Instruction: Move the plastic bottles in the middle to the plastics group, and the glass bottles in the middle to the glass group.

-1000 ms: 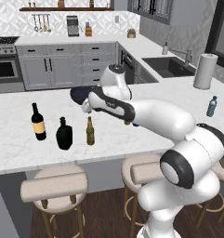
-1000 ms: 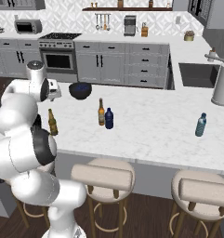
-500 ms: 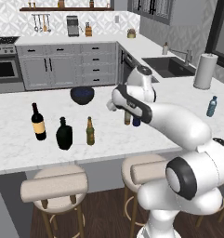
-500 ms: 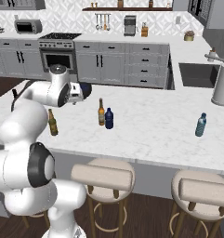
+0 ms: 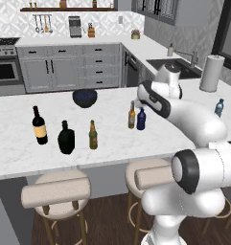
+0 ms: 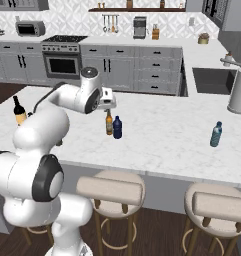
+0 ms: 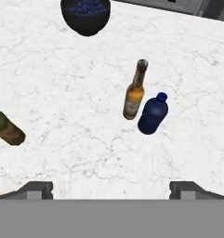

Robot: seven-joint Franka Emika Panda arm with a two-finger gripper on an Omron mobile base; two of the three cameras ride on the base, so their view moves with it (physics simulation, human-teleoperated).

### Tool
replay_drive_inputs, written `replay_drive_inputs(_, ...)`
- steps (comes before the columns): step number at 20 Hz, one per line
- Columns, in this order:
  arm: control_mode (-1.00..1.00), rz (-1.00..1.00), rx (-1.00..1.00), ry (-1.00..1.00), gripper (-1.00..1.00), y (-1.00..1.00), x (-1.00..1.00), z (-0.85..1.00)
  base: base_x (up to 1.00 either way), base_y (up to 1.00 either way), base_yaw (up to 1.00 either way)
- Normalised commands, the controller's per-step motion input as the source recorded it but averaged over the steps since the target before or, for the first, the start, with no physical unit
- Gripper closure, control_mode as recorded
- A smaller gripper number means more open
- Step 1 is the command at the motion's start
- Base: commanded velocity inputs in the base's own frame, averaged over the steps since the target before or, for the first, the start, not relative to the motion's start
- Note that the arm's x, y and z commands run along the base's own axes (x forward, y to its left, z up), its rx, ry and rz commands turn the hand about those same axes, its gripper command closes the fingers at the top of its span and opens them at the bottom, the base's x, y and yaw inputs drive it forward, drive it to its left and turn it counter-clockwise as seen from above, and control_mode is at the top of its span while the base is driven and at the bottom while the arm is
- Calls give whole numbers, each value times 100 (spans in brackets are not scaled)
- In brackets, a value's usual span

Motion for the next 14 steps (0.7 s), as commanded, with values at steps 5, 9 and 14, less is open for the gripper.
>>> replay_drive_inputs(5, -100, -8, -8, 6, -100, -62, 43, -13, 0, 0, 0)
replay_drive_inputs(9, -100, -1, 0, 0, -100, 3, 61, -23, 0, 0, 0)
replay_drive_inputs(14, -100, 0, 0, 0, -100, 44, 67, -34, 0, 0, 0)
